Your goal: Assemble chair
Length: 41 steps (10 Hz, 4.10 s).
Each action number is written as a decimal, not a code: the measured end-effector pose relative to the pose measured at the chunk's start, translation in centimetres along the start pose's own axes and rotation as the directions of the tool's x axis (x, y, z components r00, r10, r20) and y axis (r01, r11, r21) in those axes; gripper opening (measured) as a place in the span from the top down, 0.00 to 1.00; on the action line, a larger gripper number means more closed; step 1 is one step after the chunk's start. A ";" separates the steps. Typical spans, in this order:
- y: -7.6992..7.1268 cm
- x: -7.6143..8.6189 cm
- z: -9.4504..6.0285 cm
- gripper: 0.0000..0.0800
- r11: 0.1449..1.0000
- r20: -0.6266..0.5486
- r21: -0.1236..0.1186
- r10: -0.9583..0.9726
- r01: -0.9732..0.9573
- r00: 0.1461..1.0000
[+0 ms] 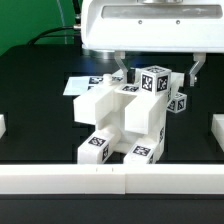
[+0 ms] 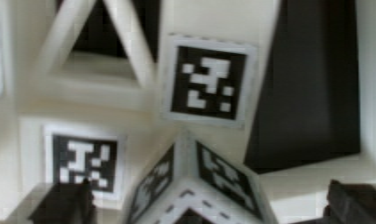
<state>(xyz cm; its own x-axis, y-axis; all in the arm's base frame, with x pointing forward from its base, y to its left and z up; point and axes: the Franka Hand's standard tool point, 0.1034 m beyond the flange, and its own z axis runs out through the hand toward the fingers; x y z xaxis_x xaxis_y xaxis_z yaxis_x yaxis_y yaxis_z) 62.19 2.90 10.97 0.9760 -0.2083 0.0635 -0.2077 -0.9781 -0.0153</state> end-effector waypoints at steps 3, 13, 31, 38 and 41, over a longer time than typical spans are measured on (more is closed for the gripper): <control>-0.2 0.0 0.0 0.19 0.977 0.000 -0.003 -0.213 0.213 0.977; 0.7 0.2 0.1 0.67 0.885 -0.002 -0.014 -0.465 0.465 0.885; 0.8 0.3 0.1 0.66 0.708 0.012 0.017 0.706 -0.706 0.708; 0.2 0.3 0.0 0.20 0.967 -0.007 0.017 0.254 -0.253 0.967; 0.3 0.3 0.0 0.19 1.000 -0.011 0.012 0.016 -0.016 1.000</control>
Offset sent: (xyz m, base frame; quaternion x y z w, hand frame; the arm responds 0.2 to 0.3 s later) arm -0.0037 0.0069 0.0023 -0.0087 0.0034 -0.2133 0.9769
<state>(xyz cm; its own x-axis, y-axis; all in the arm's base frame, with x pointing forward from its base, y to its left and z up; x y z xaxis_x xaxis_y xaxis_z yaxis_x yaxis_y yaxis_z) 62.41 2.55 10.96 0.9717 -0.2244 0.0744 -0.2229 -0.9744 -0.0281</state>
